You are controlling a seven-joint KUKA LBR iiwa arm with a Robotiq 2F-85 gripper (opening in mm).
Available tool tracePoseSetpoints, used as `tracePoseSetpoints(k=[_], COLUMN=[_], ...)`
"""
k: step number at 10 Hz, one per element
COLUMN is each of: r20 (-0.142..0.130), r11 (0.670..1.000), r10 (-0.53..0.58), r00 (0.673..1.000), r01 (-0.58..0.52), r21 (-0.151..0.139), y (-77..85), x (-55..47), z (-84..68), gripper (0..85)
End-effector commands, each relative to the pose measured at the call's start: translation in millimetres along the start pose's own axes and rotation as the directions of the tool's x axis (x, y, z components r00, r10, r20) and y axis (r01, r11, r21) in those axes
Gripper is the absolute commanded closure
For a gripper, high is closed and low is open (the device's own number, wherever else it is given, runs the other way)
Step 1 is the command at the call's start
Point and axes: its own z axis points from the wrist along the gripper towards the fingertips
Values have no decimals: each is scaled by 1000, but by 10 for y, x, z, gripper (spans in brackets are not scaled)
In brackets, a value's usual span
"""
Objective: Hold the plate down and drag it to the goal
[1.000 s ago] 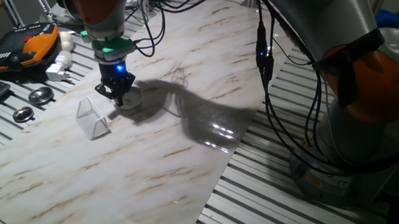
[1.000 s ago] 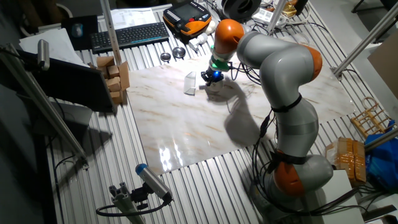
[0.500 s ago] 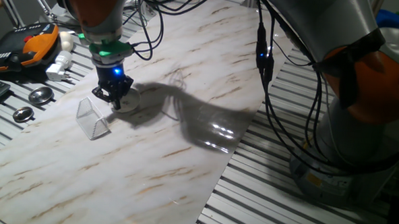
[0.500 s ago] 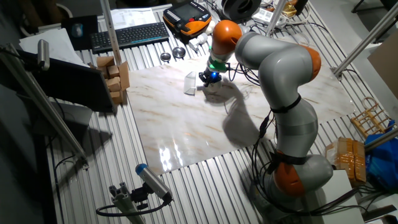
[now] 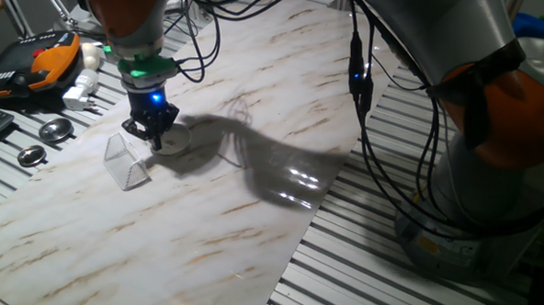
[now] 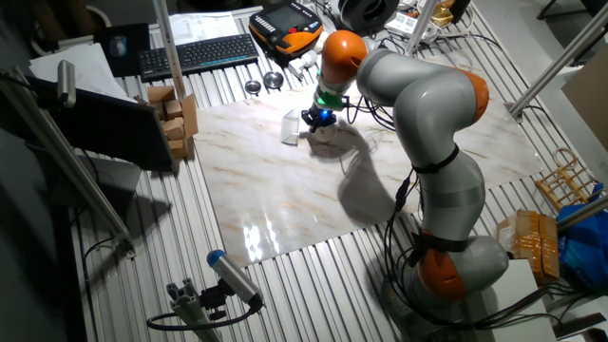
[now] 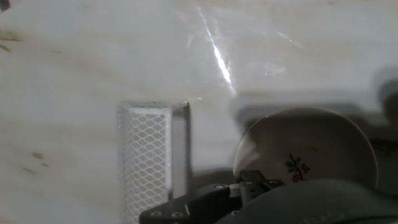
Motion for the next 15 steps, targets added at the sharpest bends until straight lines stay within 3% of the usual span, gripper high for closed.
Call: tracePoseSetpoints(k=[1, 9, 12, 13, 15], r20=[0, -4, 4, 11, 17], r11=[1000, 1000, 999, 996, 989], r10=[2, 11, -4, -39, -97], r00=[1000, 1000, 1000, 999, 995], r01=[-2, -11, 4, 38, 94], r21=[0, -7, 41, 76, 111], y=[14, 87, 44, -14, -173], x=[4, 32, 11, 0, -16], z=[0, 13, -127, -185, -297], gripper=[850, 850, 850, 850, 850])
